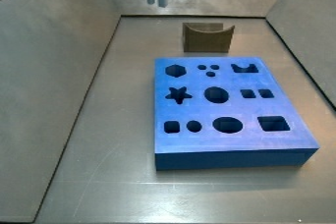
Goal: Pick up the square-circle object. Move up. Place the square-circle object on the fixture. Regrasp the square-circle object. Rotate the square-circle object. Move to above the board. Insert the square-circle object.
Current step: Rotate the square-circle object.
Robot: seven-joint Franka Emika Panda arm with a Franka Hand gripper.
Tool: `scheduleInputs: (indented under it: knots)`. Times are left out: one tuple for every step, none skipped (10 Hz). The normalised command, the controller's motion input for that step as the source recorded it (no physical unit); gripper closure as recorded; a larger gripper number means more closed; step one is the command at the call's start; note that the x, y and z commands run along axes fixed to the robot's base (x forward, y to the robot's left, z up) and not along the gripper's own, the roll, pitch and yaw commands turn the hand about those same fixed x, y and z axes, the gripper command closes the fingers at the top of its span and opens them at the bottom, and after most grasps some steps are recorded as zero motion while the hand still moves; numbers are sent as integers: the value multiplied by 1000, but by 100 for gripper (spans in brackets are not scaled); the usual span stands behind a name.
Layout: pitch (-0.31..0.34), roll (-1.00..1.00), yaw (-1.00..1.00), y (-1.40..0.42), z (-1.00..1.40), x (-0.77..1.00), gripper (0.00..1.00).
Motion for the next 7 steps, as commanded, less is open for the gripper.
scheduleInputs:
  knots:
    - [259, -779, -317, 13, 46, 1, 100]
    - [240, -624, -238, 12, 49, 11, 100]
    - [184, -372, -118, 8, 29, 31, 100]
    - [142, -256, -64, 8, 12, 41, 100]
    - [118, -208, -48, 11, 6, 43, 100]
    - [28, -54, -1000, 28, 0, -47, 100]
    - [23, -53, -1000, 32, 8, -54, 100]
